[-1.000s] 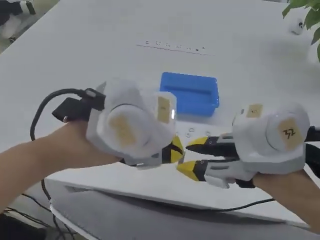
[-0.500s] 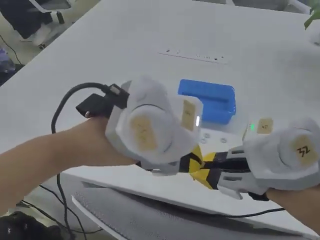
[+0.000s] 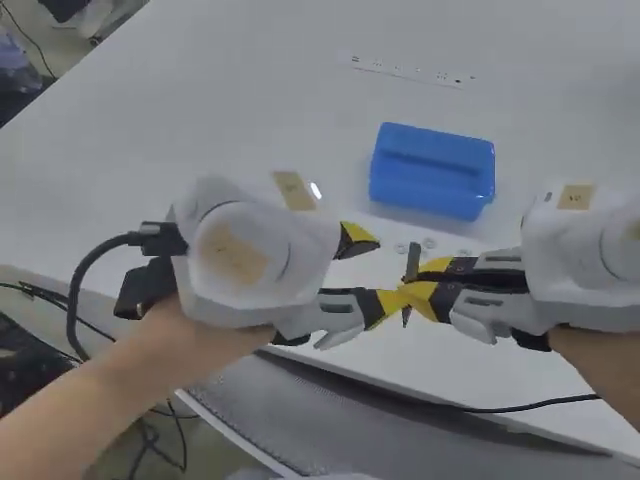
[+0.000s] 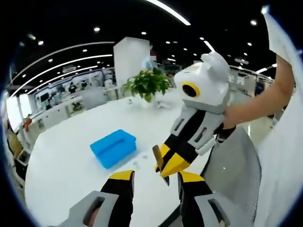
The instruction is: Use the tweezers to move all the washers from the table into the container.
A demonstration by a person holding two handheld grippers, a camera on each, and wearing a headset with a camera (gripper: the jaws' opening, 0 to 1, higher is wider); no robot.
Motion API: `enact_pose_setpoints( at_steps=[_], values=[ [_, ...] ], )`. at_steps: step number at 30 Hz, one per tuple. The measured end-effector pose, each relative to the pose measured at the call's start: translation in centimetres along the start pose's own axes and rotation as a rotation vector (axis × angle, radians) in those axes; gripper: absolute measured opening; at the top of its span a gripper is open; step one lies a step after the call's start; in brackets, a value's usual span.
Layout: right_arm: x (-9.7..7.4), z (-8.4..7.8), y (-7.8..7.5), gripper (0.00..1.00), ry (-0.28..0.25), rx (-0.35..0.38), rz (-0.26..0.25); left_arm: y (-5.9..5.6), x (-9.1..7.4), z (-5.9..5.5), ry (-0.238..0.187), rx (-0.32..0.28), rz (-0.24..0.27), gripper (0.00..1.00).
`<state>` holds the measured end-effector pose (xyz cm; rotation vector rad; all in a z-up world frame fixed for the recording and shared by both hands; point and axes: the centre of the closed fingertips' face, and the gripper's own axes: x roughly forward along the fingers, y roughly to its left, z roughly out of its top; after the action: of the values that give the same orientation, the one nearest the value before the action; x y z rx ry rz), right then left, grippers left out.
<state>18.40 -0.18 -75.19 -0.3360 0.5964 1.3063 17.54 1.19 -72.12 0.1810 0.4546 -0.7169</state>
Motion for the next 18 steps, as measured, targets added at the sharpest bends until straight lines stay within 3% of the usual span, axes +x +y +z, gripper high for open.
enact_pose_setpoints(
  at_steps=[3,6,10,11,18],
  values=[
    [0.5,0.6,-1.8,0.02,-0.033,0.046,-0.017,2.6,-0.8,-0.7,-0.026,-0.07,0.133,0.44],
    [0.8,1.9,-4.3,0.02,-0.107,0.076,-0.087,4.7,-1.5,-1.4,-0.042,-0.091,0.254,0.5],
    [1.7,2.6,-6.5,0.02,-0.184,0.182,-0.1,6.5,-1.6,-2.8,-0.028,-0.101,0.37,0.65],
    [1.8,2.5,-7.0,0.02,-0.191,0.178,-0.111,6.9,-1.5,-3.0,-0.024,-0.1,0.4,0.68],
    [3.3,2.7,-10.2,0.02,-0.25,0.194,-0.174,7.3,-1.0,-2.9,-0.068,-0.102,0.46,0.84]
  ],
)
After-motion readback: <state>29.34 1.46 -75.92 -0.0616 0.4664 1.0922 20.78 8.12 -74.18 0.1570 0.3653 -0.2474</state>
